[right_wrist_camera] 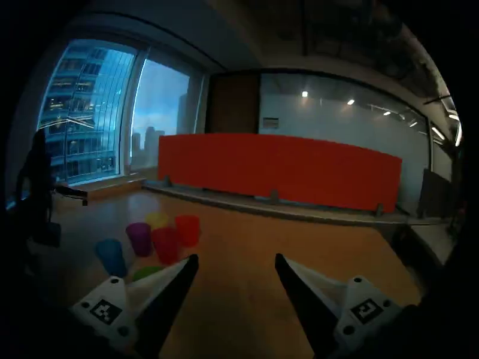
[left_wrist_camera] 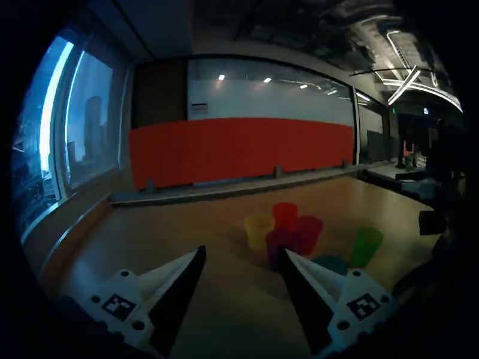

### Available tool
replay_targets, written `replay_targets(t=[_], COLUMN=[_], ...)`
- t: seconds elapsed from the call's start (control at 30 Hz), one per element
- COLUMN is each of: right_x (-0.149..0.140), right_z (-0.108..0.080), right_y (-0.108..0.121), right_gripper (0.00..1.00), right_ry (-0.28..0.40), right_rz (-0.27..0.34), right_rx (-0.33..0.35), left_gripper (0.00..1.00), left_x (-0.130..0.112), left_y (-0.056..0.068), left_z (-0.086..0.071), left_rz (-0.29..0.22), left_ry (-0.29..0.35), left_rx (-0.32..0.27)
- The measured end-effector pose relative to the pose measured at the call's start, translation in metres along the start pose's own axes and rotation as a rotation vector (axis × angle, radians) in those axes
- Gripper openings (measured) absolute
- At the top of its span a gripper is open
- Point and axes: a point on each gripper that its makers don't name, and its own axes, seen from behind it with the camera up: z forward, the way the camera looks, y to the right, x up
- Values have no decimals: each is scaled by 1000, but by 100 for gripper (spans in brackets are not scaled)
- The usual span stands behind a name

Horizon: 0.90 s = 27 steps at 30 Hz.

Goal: Pour water

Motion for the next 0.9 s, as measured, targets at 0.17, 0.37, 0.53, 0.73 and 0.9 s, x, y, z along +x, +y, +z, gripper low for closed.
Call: replay_targets(t=[0.17,0.37,0.53,0.73,0.9], right_x=[8,25,40,57,60], right_z=[-1,-5,-9,-16,-21], right_y=[16,32,43,57,64], right_gripper=[100,100,100,100,100], right_ry=[37,106,165,236,253], right_rz=[9,38,57,45,9], right_rx=[-70,-153,-220,-322,-399], left_gripper=[86,86,86,86,86], left_x=[9,19,36,51,60], left_y=[-4,-14,-20,-21,-25], left_z=[-2,-6,-9,-11,-13], left_rz=[-49,-71,-82,-43,14], left_ry=[53,112,194,245,269], left_rx=[14,59,97,134,189])
